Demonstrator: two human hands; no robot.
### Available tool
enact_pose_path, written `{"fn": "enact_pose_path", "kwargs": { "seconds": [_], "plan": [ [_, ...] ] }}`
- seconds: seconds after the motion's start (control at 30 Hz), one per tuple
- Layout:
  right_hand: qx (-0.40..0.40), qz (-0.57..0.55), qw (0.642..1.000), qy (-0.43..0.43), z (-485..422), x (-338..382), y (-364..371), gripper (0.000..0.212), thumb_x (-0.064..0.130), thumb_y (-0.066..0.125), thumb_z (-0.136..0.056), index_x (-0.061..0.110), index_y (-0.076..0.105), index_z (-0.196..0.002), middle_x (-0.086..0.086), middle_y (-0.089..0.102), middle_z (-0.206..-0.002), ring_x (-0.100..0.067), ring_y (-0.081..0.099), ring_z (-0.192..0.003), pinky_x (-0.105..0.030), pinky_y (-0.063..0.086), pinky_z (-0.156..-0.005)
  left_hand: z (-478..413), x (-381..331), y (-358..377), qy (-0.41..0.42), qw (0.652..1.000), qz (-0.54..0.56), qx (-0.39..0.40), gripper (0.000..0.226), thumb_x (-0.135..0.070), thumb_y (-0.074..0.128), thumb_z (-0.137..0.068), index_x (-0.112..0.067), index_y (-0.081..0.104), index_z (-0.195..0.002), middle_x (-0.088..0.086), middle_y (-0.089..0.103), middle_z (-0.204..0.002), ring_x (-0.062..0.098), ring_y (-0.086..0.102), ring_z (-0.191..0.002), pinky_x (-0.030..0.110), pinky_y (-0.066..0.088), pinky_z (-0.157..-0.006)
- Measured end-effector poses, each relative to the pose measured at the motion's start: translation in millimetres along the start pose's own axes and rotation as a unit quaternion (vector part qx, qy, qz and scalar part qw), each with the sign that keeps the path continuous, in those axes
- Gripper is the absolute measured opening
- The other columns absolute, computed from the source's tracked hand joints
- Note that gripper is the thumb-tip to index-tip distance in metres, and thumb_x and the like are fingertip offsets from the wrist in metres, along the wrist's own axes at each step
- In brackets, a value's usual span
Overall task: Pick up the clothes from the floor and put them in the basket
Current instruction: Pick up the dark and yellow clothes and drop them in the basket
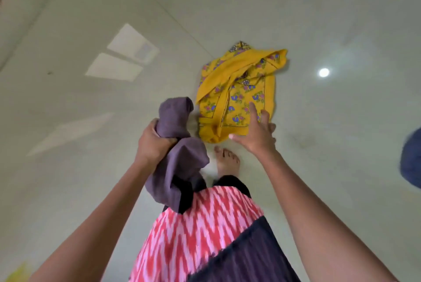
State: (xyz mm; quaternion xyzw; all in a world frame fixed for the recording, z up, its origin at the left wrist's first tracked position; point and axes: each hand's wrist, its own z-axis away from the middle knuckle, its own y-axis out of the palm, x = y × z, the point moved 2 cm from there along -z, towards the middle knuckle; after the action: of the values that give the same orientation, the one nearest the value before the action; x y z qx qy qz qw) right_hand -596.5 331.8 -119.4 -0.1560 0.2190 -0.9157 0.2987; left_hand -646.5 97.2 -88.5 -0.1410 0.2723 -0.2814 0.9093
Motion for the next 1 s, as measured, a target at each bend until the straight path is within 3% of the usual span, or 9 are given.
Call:
{"fn": "enact_pose_path", "kwargs": {
  "seconds": [0.13,0.3,0.37,0.43,0.53,0.6,0.73,0.87,1.0],
  "plan": [
    [-0.035,0.048,0.997,-0.048,-89,22,30,0.11,0.043,0.076,-0.07,0.043,-0.003,-0.146,-0.006,-0.009,-0.158,-0.045,0.005,-0.142,-0.068,0.029,-0.103,-71,7,29,0.025,0.999,-0.029,-0.031,0.059,-0.033,0.066,-0.052,-0.016,0.055,-0.108,0.006,0.064,-0.097,0.027,0.061,-0.087,0.035,0.049,-0.079],
    [-0.066,0.107,0.99,-0.065,-172,39,69,0.117,0.043,0.08,-0.065,0.049,-0.007,-0.143,-0.008,-0.022,-0.156,-0.052,-0.005,-0.14,-0.072,0.032,-0.095,-126,29,52,0.026,0.999,-0.025,-0.03,0.05,-0.027,0.069,-0.06,-0.015,0.053,-0.106,0.002,0.062,-0.091,0.023,0.058,-0.081,0.03,0.043,-0.073],
    [-0.063,0.159,0.984,-0.056,-190,30,86,0.104,0.031,0.078,-0.071,0.049,0.005,-0.143,-0.011,-0.011,-0.156,-0.053,0.003,-0.138,-0.067,0.042,-0.092,-137,39,57,0.026,0.999,-0.02,-0.021,0.048,-0.025,0.069,-0.06,-0.017,0.052,-0.104,-0.004,0.061,-0.083,0.017,0.058,-0.075,0.029,0.044,-0.072],
    [-0.065,0.164,0.982,-0.067,-190,24,92,0.07,0.013,0.064,-0.084,0.036,0.029,-0.14,-0.014,0.011,-0.151,-0.047,0.022,-0.134,-0.057,0.045,-0.094,-138,45,54,0.022,1.0,0.0,-0.012,0.048,-0.026,0.066,-0.057,-0.019,0.052,-0.102,-0.008,0.061,-0.082,0.015,0.059,-0.076,0.028,0.047,-0.071],
    [-0.024,0.146,0.983,-0.105,-158,8,87,0.035,0.001,0.045,-0.089,0.006,0.054,-0.123,-0.013,0.049,-0.124,-0.036,0.052,-0.117,-0.03,0.048,-0.091,-113,39,42,0.005,1.0,0.012,-0.008,0.049,-0.028,0.067,-0.055,-0.021,0.052,-0.101,-0.008,0.061,-0.083,0.016,0.06,-0.076,0.03,0.047,-0.073],
    [-0.017,0.083,0.993,-0.085,-120,-6,69,0.029,0.002,0.041,-0.091,-0.001,0.057,-0.115,0.0,0.055,-0.092,-0.031,0.054,-0.112,-0.004,0.044,-0.067,-84,24,28,0.003,1.0,0.02,-0.006,0.046,-0.027,0.068,-0.055,-0.022,0.052,-0.098,-0.008,0.062,-0.081,0.012,0.06,-0.073,0.027,0.046,-0.07],
    [-0.086,-0.033,0.995,-0.025,-2,-22,5,0.026,-0.01,0.045,-0.078,0.001,0.062,-0.093,-0.017,0.056,-0.106,-0.035,0.056,-0.1,-0.031,0.043,-0.072,5,-23,-6,0.028,0.999,0.026,0.02,0.031,-0.021,0.067,-0.055,-0.028,0.053,-0.082,-0.004,0.064,-0.081,0.016,0.062,-0.075,0.027,0.05,-0.068],
    [-0.147,-0.131,0.98,-0.001,139,-33,-65,0.022,-0.013,0.05,-0.071,0.001,0.064,-0.082,-0.016,0.061,-0.097,-0.032,0.056,-0.089,-0.029,0.036,-0.066,125,-87,-38,0.074,0.996,0.009,0.058,0.033,-0.017,0.067,-0.056,-0.031,0.051,-0.081,-0.007,0.063,-0.082,0.013,0.062,-0.074,0.025,0.047,-0.066],
    [-0.174,-0.216,0.96,0.034,248,-49,-105,0.019,-0.009,0.054,-0.072,0.004,0.063,-0.08,-0.011,0.063,-0.093,-0.024,0.054,-0.077,-0.023,0.031,-0.061,217,-147,-43,0.129,0.986,-0.034,0.096,0.039,-0.018,0.067,-0.057,-0.021,0.052,-0.093,-0.004,0.063,-0.084,0.015,0.061,-0.075,0.027,0.048,-0.07]
  ]
}}
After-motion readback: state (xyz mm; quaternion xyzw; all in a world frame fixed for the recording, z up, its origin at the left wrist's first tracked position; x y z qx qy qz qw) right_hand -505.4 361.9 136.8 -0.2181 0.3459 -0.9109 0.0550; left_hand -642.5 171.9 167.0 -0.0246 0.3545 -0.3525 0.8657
